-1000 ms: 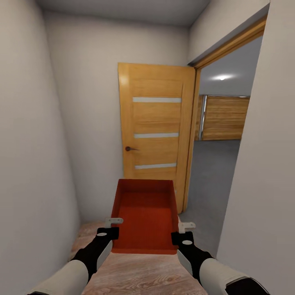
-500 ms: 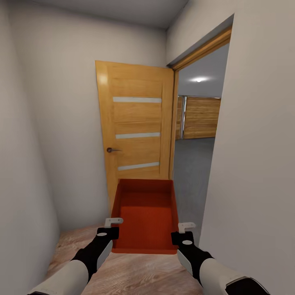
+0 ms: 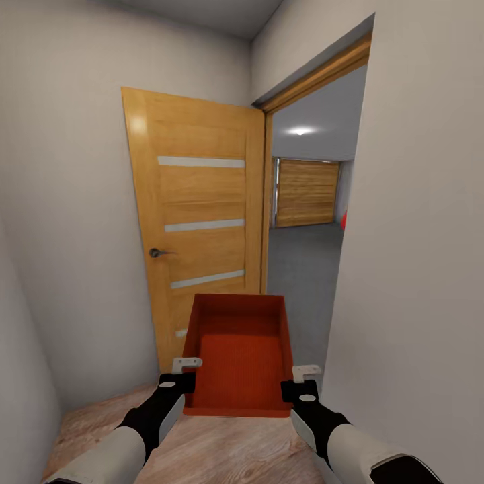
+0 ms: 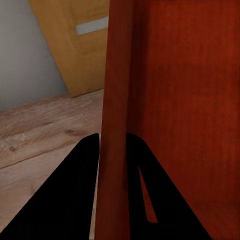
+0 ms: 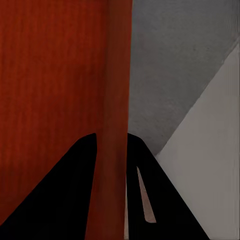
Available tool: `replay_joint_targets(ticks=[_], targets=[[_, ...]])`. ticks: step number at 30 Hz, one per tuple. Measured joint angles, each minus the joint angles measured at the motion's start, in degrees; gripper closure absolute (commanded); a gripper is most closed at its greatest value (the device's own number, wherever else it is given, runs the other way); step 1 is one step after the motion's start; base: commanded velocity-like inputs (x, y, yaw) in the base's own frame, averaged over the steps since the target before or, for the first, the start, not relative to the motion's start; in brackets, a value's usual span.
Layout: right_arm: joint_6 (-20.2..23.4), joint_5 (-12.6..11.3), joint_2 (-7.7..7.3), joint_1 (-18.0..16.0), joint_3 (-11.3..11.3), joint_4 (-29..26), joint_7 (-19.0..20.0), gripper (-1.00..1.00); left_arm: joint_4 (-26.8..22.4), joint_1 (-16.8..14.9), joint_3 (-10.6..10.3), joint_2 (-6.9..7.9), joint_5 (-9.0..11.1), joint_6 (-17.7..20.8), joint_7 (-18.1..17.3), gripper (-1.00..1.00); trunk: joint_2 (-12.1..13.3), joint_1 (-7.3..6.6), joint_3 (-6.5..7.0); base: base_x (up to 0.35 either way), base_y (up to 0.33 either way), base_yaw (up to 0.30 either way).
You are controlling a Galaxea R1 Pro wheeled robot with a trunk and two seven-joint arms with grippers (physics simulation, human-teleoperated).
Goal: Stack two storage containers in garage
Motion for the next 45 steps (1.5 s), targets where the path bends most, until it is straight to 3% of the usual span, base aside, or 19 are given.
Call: replay_joint_targets(ticks=[15,35,45], targets=[[0.38,0.56,-0.05,-0.02,-0.29,-0.15,0.14,1.00,0.08,0.02,-0.16,0.00,0.51,-0.08,0.16,1.00,0.00,0.00,0.00,0.267,0.214,-0.032],[0.40,0.62,-0.05,-0.02,-0.34,-0.16,0.15,1.00,0.15,0.01,-0.15,-0.02,0.50,-0.13,0.19,1.00,0.01,0.02,0.01,0.020,0.015,-0.279],[0.42,0.61,-0.07,-0.02,-0.32,-0.17,0.18,1.00,0.16,0.00,-0.16,-0.04,0.51,-0.14,0.24,1.00,0.00,0.00,0.01,0.207,0.186,-0.288]])
